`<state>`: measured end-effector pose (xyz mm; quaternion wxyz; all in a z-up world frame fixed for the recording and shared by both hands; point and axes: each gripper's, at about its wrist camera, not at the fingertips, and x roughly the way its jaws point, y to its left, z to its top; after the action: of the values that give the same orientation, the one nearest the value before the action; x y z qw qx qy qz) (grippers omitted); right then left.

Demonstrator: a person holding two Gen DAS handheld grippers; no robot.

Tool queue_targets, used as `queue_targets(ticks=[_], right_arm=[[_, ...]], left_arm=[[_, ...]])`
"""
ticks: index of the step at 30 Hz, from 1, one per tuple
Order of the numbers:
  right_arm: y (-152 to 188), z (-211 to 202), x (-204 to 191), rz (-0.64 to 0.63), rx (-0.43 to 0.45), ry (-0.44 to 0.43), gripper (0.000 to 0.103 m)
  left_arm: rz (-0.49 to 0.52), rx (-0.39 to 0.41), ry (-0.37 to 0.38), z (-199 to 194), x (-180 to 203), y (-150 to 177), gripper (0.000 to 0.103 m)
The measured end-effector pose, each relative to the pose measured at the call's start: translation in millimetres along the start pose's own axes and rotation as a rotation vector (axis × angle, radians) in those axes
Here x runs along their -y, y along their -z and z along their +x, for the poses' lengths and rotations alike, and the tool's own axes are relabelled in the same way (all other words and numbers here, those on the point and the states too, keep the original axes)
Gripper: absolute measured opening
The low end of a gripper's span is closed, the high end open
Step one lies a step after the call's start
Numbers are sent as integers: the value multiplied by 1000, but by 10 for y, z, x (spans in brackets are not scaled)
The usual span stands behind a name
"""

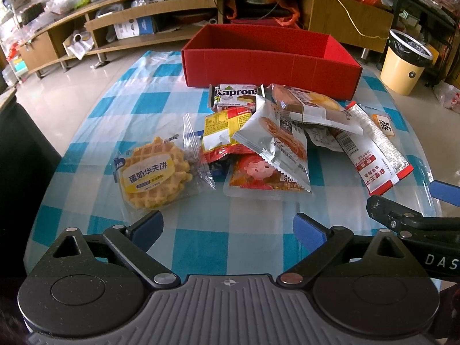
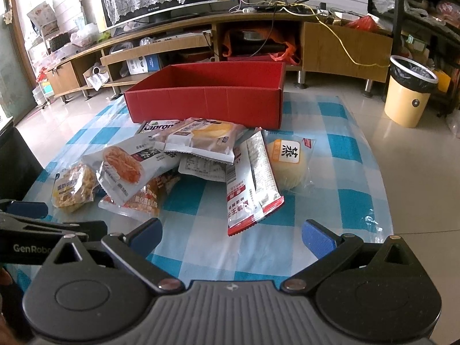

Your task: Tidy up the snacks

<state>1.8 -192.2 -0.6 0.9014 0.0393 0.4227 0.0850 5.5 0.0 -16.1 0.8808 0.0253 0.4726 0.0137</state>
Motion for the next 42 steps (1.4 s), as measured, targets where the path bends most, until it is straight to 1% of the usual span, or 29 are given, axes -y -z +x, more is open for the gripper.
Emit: queue_targets(ticks=[42], right_arm=[[13,50,9,10,-33,-9,102]], left_arm=[[7,-6,-4,8,12,12,95]])
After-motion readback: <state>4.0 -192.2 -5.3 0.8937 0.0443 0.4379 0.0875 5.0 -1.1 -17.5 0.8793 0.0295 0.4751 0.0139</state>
